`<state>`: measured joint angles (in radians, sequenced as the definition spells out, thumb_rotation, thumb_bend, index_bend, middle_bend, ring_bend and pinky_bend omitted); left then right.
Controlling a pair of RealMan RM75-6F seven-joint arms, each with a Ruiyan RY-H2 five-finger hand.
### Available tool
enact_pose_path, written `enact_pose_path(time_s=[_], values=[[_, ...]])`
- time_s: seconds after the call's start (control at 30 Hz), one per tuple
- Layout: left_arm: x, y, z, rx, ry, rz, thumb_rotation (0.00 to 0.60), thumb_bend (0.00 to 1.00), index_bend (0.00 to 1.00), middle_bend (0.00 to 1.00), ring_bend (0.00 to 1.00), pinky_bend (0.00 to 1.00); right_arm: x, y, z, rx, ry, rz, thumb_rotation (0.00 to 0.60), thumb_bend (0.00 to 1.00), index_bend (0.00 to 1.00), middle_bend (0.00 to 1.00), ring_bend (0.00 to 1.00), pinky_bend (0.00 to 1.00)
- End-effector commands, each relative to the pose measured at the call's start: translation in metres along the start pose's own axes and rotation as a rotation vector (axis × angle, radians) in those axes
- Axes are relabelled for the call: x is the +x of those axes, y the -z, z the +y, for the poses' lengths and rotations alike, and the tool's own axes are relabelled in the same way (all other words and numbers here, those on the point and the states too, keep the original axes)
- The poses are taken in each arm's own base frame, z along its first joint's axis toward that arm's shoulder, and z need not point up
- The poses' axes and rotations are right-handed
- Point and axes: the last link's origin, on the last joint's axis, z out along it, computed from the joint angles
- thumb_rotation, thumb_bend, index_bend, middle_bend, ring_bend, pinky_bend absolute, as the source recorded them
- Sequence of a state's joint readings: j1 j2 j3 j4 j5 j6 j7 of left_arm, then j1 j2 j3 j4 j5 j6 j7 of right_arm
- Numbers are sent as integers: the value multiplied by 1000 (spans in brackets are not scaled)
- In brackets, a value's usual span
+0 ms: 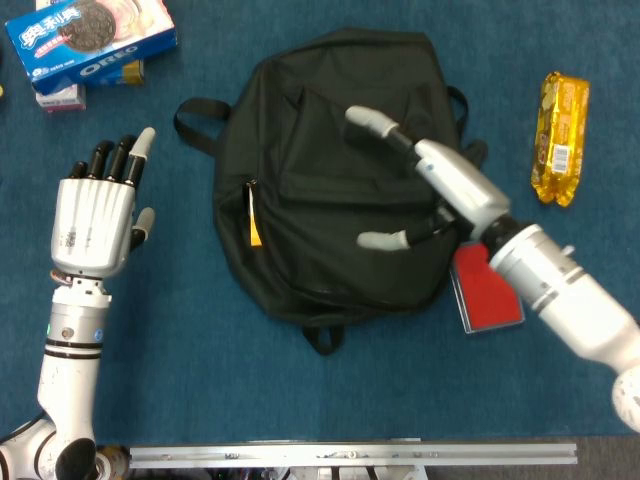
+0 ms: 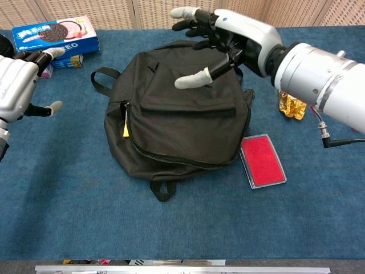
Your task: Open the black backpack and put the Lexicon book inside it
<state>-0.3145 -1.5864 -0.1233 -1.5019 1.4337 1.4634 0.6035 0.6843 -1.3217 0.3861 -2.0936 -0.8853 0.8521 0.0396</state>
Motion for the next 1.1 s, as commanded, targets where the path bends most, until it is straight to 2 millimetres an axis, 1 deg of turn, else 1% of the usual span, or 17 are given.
enact_pose_path(time_s=[0.03, 0.1, 0.17, 0.27, 0.3, 0.37, 0.47, 0.57, 0.67, 0.77, 0.93, 1.1], values=[[3, -1, -6, 4, 18, 1, 600, 212, 128, 235, 236, 488, 27, 15, 11, 2, 48, 113, 600, 77, 19, 163, 20, 112], [5, -1, -10, 3, 34, 2, 600, 212, 129, 235, 236, 483, 43, 25, 18, -1, 81, 178, 600, 163, 124, 226, 69, 148], [8, 0, -14, 2, 58, 1, 600, 212, 138, 235, 236, 483, 57, 34, 25, -2, 131, 242, 600, 265, 264, 307, 147, 223], [13, 1, -22, 4, 87, -5, 600, 212, 158, 238, 236, 483, 77, 49, 39, -22, 232, 323, 600, 385, 434, 401, 253, 332], [14, 2, -24, 5, 96, -7, 600, 212, 163, 240, 236, 483, 82, 54, 45, -32, 265, 341, 600, 401, 465, 420, 277, 359], [17, 4, -30, 11, 126, -15, 600, 213, 166, 243, 237, 483, 92, 64, 58, -58, 344, 369, 600, 427, 536, 464, 334, 451], [21, 8, -39, 19, 178, -28, 600, 212, 174, 246, 237, 483, 105, 80, 78, -106, 441, 402, 600, 443, 570, 494, 368, 493], [23, 12, -50, 19, 218, -41, 600, 212, 189, 247, 237, 480, 113, 96, 95, -147, 506, 411, 600, 447, 579, 514, 396, 494], [25, 18, -61, 19, 245, -69, 600, 212, 209, 250, 237, 469, 122, 114, 111, -172, 582, 439, 600, 447, 590, 516, 399, 494], [27, 27, -72, 9, 285, -91, 600, 212, 224, 257, 237, 461, 130, 133, 126, -193, 616, 482, 600, 445, 595, 516, 399, 494], [33, 42, -87, 26, 324, -101, 600, 213, 252, 265, 237, 460, 133, 163, 151, -228, 649, 514, 600, 399, 609, 517, 399, 494], [36, 60, -96, 32, 328, -94, 600, 212, 279, 275, 237, 460, 131, 184, 169, -268, 675, 528, 600, 356, 625, 528, 402, 494]])
